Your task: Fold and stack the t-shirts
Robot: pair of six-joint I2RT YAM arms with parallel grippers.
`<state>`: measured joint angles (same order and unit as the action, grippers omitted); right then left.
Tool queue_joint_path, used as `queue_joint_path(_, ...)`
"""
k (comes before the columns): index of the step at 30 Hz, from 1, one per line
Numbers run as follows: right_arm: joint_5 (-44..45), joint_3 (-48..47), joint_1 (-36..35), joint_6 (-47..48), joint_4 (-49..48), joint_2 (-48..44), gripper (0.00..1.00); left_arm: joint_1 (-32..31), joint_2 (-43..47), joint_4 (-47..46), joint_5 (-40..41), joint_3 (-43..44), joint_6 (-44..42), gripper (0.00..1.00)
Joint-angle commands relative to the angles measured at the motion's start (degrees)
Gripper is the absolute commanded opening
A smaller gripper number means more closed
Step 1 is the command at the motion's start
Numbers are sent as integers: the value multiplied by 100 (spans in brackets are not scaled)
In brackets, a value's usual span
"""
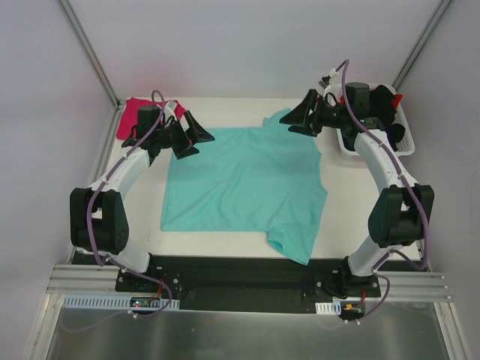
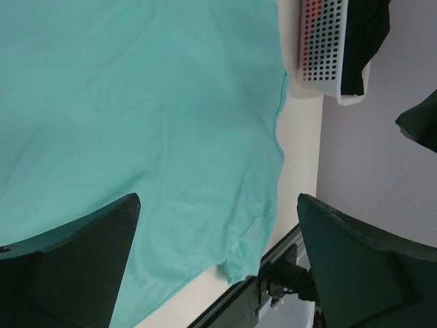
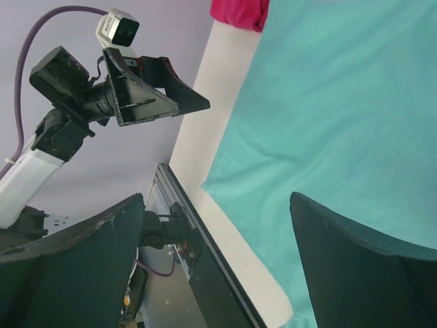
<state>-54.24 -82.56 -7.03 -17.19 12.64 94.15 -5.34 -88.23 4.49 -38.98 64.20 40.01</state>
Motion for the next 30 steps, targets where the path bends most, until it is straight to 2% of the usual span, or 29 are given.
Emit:
queue_joint_path(1,-526,-471,158,-644,-1025,533,90,-63,-221,-317,-75,522,138,99)
queue_joint_path(5,-597,-349,228,-943,-1238,692,89,-63,-283,-352,-48,488,174,99)
queue_joint_path(8,-650,116,219,-989,-1238,317,89,-63,-108,-361,-127,242,122,99)
queue_joint_path(14,-69,915,114,-66,184,-361,89,-133,252,33,-13,-241,-98,99)
queue_joint_path(16,220,1285,-61,215,545,-888,89,-177,428,227,39,-626,-116,99)
queue_joint_path(20,440,2584,-185,207,669,-1837,91,-178,1077,306,154,-1444,-2,99)
queue_joint_path(24,678,3112,-246,339,1319,-2479,92,-204,1492,719,233,-1999,86,99)
queue_joint_path(30,1326,3677,-1159,208,1671,-3139,93,-248,2046,1614,970,-2246,-115,99)
